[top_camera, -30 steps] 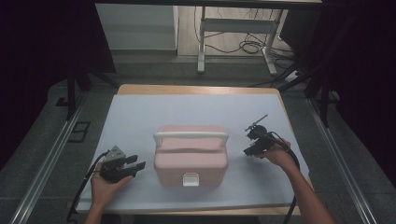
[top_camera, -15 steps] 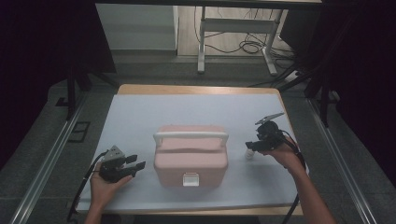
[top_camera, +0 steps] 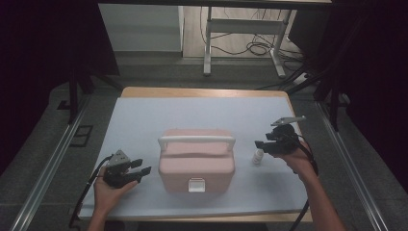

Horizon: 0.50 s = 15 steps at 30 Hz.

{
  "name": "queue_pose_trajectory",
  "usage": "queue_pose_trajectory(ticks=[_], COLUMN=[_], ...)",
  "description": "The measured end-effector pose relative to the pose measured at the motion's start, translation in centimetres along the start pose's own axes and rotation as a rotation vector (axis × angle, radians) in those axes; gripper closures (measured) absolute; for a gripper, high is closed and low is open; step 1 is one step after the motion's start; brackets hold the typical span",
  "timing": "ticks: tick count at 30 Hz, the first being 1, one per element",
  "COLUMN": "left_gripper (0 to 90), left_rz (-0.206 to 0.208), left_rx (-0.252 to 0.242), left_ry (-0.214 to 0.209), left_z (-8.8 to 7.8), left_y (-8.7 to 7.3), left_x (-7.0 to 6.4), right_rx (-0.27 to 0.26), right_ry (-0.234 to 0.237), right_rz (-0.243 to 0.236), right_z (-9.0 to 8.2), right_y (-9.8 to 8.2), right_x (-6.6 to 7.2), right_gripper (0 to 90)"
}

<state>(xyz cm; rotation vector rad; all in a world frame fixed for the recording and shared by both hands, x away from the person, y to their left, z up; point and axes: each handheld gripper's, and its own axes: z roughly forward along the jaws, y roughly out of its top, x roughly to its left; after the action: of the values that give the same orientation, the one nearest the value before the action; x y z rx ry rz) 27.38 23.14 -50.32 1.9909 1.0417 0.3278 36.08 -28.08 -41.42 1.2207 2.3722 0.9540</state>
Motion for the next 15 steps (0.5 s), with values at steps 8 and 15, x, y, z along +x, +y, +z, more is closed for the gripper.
queue_pose_trajectory(ticks=[8, 15], left_gripper=[48.7, 48.8], left_rz=[0.013, 0.013], left_rx=[0.003, -0.011], left_ry=[-0.004, -0.009], left_z=[-0.1, -0.4], left_y=[0.2, 0.5], left_x=[-0.2, -0.5], right_rx=[-0.073, -0.094], right_ry=[0.033, 0.045], right_rz=[0.020, 0.032], right_z=[-1.0, -1.3], right_y=[-0.4, -0.9], right_x=[0.3, 0.2], right_gripper=[44.5, 47.2])
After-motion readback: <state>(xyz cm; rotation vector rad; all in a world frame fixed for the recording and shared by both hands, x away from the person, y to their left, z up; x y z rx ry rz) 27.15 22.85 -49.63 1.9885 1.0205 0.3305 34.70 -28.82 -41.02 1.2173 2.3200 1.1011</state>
